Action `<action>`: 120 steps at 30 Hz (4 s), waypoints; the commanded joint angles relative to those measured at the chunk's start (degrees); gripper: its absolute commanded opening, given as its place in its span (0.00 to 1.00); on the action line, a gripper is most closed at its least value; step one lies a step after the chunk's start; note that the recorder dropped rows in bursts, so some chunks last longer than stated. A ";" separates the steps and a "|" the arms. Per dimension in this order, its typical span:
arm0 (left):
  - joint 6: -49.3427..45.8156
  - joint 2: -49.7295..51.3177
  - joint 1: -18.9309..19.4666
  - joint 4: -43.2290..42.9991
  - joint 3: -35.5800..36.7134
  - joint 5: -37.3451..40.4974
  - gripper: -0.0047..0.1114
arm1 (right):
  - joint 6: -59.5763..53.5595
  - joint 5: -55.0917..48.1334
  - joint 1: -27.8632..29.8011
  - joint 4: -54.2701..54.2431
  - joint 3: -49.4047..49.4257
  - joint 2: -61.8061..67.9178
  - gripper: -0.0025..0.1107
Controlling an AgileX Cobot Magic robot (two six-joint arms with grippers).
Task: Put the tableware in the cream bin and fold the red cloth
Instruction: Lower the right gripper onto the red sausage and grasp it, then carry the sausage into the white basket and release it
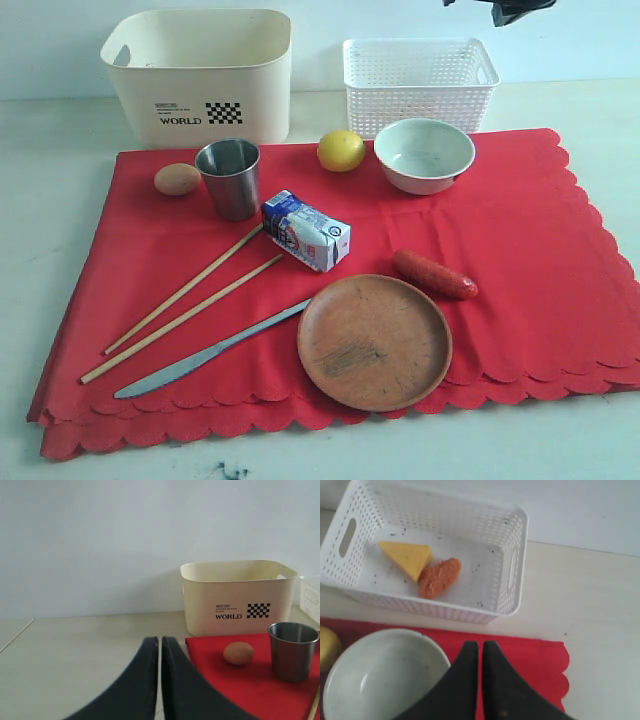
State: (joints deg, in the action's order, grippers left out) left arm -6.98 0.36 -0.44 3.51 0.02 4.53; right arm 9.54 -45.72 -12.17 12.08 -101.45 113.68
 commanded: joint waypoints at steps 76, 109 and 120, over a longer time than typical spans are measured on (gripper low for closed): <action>0.15 -0.36 -0.24 0.33 -0.02 0.04 0.08 | -37.77 58.26 -11.50 -29.01 52.37 -26.78 0.02; 0.15 -0.36 -0.24 0.33 -0.02 0.04 0.08 | -34.35 49.96 -4.56 -37.99 1.91 18.49 0.02; 0.15 -0.36 -0.24 0.33 -0.02 0.04 0.08 | -34.35 50.33 -4.56 -40.64 -2.32 22.40 0.40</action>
State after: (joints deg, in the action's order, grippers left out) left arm -6.98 0.36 -0.44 3.51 0.02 4.53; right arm -24.70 3.73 -16.88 -28.30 -102.89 136.14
